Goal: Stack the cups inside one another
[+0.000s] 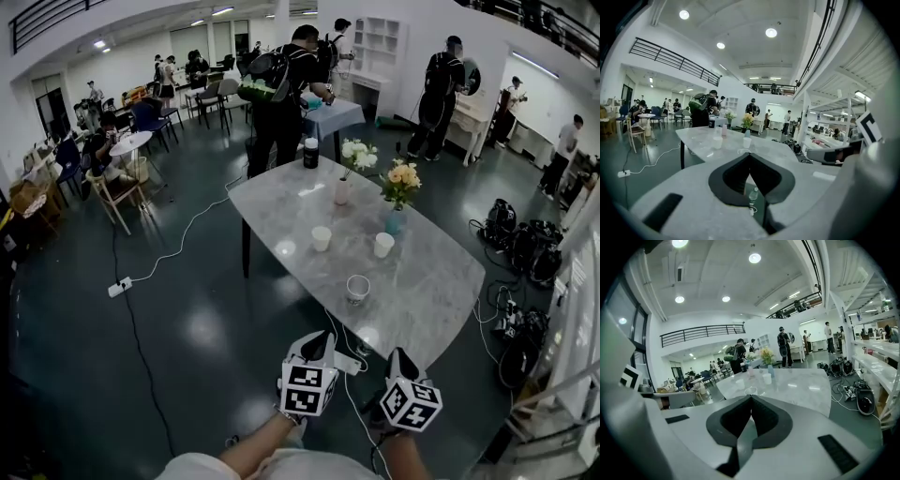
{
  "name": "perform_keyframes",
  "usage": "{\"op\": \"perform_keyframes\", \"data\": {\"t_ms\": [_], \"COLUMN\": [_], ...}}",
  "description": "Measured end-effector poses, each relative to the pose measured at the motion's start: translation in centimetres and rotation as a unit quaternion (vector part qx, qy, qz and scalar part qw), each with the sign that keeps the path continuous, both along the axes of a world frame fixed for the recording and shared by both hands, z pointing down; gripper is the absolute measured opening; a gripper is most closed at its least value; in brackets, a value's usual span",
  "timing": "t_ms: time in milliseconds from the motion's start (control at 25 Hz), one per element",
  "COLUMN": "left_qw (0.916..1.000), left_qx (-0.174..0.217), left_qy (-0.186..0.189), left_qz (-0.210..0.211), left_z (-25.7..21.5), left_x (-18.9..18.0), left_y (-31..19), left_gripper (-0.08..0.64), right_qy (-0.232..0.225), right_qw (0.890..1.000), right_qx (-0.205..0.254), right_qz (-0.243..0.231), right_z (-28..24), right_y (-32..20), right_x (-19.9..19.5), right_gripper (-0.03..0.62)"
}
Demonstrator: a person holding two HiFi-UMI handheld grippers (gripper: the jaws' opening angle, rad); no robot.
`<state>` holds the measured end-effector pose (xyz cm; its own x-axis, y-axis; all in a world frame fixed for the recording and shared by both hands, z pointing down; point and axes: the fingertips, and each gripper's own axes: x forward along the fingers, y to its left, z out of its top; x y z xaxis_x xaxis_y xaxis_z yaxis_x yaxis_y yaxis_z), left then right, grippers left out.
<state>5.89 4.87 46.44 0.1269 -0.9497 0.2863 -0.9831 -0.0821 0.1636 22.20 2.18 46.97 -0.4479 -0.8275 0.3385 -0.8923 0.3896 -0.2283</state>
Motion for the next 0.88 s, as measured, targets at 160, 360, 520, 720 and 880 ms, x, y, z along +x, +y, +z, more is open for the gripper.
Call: {"op": "perform_keyframes", "data": {"t_ms": [160,360,520,720,880], "left_qw": [0.9999,0.9997,0.9993,0.9991,0.9986], "left_qx": [0.000,-0.010,-0.021,-0.016,-0.020], "left_qy": [-0.002,-0.005,-0.003,-0.002,0.004], "left_qz": [0.012,0.023,0.030,0.039,0.048], "left_z": [-0.3,0.4,0.8,0.6,1.1], "left_x": [-1.6,-3.8,-5.4,-7.3,-8.6], "left_y": [-4.5,-8.3,-11.2,-14.9,-17.1], "left_gripper": [-0.005,-0.005,-0.005,-0.005,-0.005], "right_qy": [-0.002,-0.004,-0.003,0.004,0.011], "right_qw": [1.000,1.000,1.000,0.999,0.999], "right_qx": [0.003,-0.005,-0.013,-0.021,-0.027], "right_qz": [0.005,0.018,0.024,0.033,0.041], "right_z": [-0.5,0.1,0.3,0.5,0.7], "right_y": [-4.2,-8.0,-10.7,-13.7,-15.6], "right_x": [-2.0,-3.9,-5.5,-7.1,-8.1], "right_gripper": [0.008,0.008,0.008,0.008,0.008]}}
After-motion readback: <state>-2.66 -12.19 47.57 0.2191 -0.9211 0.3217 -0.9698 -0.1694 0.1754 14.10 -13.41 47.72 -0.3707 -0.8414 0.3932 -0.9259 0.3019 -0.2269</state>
